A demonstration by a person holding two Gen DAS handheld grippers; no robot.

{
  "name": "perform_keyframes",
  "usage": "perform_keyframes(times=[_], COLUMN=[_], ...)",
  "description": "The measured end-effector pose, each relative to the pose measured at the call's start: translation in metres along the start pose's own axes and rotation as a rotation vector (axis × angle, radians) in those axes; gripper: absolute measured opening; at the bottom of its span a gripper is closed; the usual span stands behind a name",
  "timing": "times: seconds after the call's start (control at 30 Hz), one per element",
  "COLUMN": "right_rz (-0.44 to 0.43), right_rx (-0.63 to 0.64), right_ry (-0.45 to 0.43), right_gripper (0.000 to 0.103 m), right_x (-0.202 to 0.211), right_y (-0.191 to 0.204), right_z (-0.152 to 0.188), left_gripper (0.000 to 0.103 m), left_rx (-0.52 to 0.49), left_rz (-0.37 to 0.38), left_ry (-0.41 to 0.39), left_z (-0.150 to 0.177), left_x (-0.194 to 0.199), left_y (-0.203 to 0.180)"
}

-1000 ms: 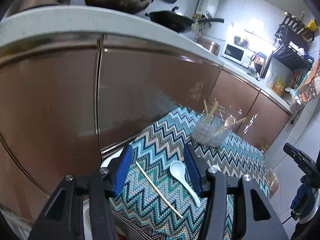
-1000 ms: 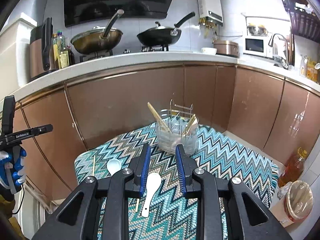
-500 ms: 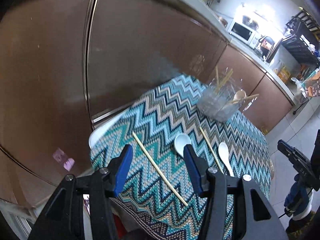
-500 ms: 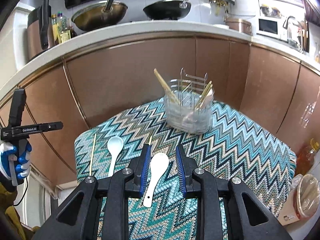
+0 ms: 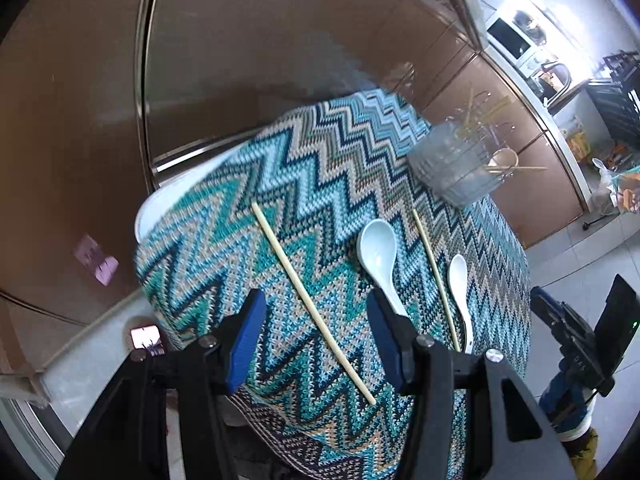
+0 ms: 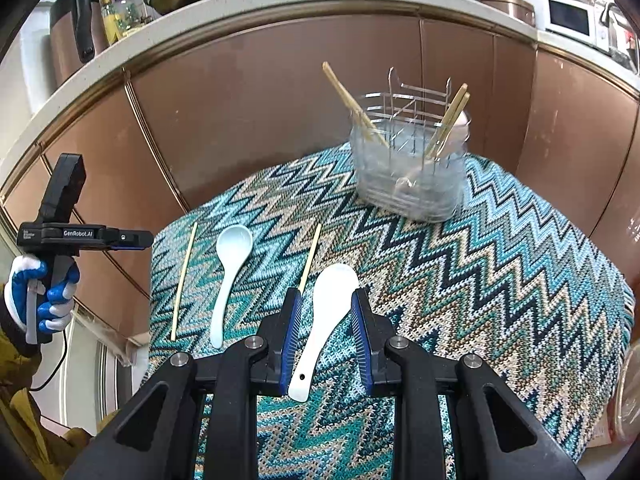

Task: Organize utensils
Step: 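Grasp a white ceramic spoon with the right tool while the left tool grasps a chopstick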

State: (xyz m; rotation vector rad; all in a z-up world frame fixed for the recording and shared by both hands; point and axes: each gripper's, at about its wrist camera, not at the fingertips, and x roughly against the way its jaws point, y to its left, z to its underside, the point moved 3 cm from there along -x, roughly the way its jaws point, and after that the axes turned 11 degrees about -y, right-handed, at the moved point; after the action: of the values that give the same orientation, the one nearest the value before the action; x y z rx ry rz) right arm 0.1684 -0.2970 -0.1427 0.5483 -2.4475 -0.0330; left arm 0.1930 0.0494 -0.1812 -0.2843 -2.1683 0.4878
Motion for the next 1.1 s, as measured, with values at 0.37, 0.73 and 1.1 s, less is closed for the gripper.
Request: perform_keyframes(times=[0.37,0.73,1.1], right_rz=[-0.047,-0.106,-0.154], right_rx=[-0.003,0.003,0.007], right_ry=[0.064,0.140,0.189], right_gripper=[0.026,0.026,0.026], right_x=[-0.021,-0.037,-0.058], right_y=[-0.006,-0.010,-0.017], right_z=[0.011,0.017,0.013], left_gripper=[0.049,0.046,0.032], left_rx=[0.046,0.108,0.148], left_rz=[-0.016,-0.018,-0.031], left_ry=[0.077,0.116,0.154], left_z=[0.002,0.000,-0.004], left_x=[-0.021,-0.033,-0.055], left_y=[0.007,0.016,0.018])
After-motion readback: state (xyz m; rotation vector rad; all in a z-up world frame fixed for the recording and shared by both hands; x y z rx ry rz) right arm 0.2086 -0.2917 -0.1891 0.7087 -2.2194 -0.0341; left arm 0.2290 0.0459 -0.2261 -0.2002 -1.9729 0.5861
